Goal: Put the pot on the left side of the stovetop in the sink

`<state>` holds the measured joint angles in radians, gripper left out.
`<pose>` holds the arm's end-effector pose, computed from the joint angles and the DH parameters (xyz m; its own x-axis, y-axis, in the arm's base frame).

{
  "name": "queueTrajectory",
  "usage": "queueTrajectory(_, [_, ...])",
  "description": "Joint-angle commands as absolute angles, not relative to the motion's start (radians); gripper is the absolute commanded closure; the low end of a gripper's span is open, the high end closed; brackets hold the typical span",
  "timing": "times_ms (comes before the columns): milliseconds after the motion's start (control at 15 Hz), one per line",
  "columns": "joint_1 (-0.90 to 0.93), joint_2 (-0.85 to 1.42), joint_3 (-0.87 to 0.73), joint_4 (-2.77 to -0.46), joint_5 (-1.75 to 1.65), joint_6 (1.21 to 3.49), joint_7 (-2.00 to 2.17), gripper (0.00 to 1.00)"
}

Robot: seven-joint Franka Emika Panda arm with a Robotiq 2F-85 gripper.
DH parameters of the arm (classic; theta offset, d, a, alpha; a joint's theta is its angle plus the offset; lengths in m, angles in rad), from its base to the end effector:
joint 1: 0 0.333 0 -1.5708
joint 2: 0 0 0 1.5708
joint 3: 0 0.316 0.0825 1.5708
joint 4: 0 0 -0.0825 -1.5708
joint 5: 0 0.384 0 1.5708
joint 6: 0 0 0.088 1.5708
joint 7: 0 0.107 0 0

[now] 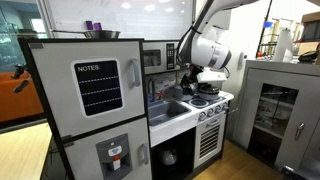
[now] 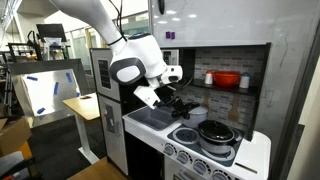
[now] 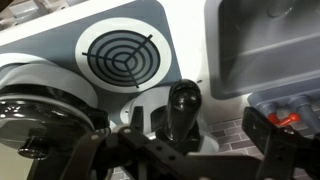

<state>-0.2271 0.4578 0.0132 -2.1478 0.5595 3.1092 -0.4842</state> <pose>0.5751 -0.1710 0.2339 0.8349 -0.2622 0.4840 -0.2687 -0.9615 -0.0573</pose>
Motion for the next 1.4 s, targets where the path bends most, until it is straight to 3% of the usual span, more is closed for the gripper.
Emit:
queueTrajectory(0, [-0.251, 0.467, 0.042, -2.138, 0.57, 3.132, -0.497, 0.0])
queueTrajectory(1333, [-0.234, 0.468, 0.023, -2.143, 0.559, 3.116, -0.484, 0.0])
